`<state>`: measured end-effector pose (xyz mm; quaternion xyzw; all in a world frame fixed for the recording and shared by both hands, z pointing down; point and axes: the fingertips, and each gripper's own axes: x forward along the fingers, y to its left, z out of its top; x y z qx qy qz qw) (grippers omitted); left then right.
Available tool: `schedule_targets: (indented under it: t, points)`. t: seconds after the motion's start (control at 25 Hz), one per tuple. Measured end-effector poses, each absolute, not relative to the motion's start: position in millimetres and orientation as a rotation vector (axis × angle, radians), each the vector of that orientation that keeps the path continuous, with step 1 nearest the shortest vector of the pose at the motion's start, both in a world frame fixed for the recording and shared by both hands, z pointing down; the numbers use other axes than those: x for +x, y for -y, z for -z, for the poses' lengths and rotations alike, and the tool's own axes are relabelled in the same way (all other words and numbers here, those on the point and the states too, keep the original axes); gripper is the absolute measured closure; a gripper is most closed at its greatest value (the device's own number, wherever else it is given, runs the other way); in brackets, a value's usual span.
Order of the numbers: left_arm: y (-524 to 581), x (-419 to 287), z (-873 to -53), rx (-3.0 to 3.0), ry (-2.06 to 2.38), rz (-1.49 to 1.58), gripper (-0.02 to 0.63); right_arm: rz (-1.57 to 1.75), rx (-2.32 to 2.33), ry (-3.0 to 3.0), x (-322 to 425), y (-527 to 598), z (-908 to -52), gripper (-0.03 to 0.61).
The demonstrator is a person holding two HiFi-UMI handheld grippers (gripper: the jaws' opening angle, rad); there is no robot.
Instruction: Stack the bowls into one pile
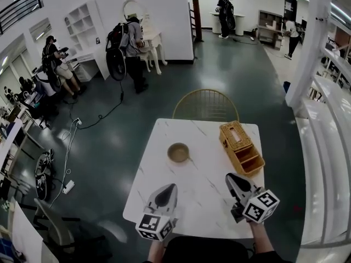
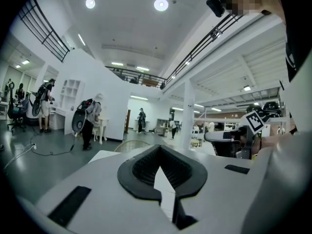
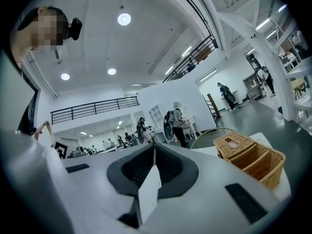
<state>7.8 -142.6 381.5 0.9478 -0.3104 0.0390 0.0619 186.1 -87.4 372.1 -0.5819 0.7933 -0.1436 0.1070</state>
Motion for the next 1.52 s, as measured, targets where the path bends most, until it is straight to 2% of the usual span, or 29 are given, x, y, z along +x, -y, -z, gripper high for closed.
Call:
schedule_targets:
  t: [0.4,1.52]
  points:
    - [133,0,-371,2.932,0.965,-0.1,0.6,0.276,-1.819,-2.33,205,68,-362,0.563]
    - [142,-11,-374,2.882,1.085,-0.098,0.6,0.281,-1.884,-2.255,231,72,-368,0.565]
